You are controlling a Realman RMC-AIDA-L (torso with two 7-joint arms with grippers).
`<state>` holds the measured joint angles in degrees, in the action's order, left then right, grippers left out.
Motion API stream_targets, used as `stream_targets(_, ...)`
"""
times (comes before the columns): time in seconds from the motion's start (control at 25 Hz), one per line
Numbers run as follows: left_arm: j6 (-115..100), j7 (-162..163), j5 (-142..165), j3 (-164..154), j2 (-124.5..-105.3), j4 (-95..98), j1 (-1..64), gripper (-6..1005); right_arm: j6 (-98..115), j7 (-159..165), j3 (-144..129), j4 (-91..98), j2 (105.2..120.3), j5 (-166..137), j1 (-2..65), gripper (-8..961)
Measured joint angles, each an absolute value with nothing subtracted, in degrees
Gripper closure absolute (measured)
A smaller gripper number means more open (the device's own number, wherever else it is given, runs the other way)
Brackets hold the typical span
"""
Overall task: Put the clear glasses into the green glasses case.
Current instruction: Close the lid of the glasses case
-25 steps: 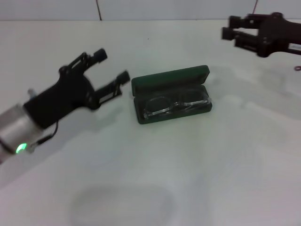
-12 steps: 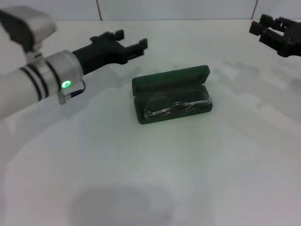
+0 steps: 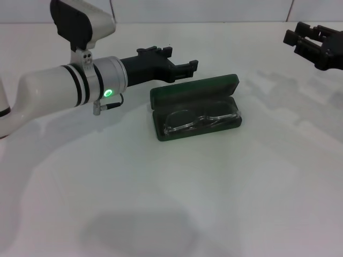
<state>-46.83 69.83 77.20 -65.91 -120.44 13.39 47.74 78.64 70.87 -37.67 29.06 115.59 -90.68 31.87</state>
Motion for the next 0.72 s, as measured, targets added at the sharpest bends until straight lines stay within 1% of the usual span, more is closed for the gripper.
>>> stream_targets(0.44, -47.4, 70.8, 76.7, -71.4, -120.58, 13.1, 47.2, 159, 78.7, 70.8, -38.0, 29.0, 115.57, -90.8, 31.9, 559)
stream_targets(0.72, -48.9, 70.3, 77.0, -73.4, -120.61, 13.6, 44.7, 159, 78.7, 70.8, -38.0, 29.0, 115.57, -90.8, 32.0, 560)
